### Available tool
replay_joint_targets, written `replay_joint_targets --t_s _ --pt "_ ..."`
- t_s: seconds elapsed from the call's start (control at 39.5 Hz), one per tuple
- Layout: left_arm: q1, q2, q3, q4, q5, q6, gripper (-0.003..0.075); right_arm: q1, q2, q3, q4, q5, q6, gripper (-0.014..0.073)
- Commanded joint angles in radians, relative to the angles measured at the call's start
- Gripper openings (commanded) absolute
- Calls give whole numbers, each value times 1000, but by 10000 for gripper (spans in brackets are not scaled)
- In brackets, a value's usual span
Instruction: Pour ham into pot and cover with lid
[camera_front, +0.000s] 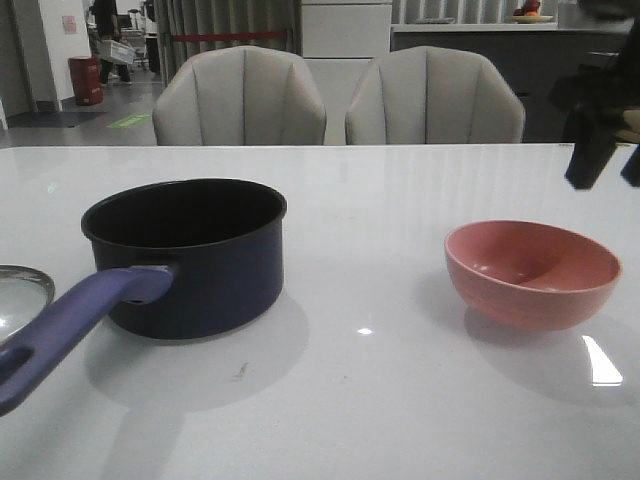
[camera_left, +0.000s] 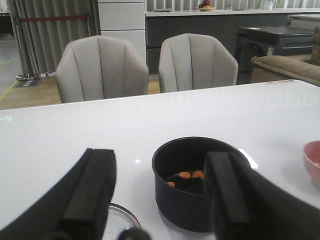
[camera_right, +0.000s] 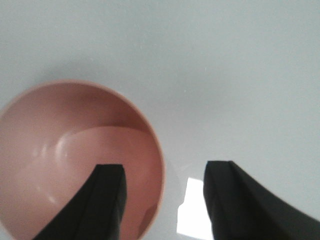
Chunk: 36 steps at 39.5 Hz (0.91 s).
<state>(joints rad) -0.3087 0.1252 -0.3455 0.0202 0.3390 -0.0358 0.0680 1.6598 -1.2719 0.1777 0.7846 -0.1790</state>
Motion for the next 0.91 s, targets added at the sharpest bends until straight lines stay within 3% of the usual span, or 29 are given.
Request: replay_joint_targets --t_s 0.0,0.28,0.68,0.89 --pt "-8 12 -27 1 -75 -2 424 18 -159 -25 -2 -40 -25 461" --pt "-8 12 -27 1 -85 -2 424 91 -487 138 -1 -195 -25 461" --pt "-8 12 -27 1 -105 -2 424 221 -940 576 -2 -572 -25 461" --pt "-8 12 -27 0 -105 -2 424 226 -1257 795 -2 -606 -25 461"
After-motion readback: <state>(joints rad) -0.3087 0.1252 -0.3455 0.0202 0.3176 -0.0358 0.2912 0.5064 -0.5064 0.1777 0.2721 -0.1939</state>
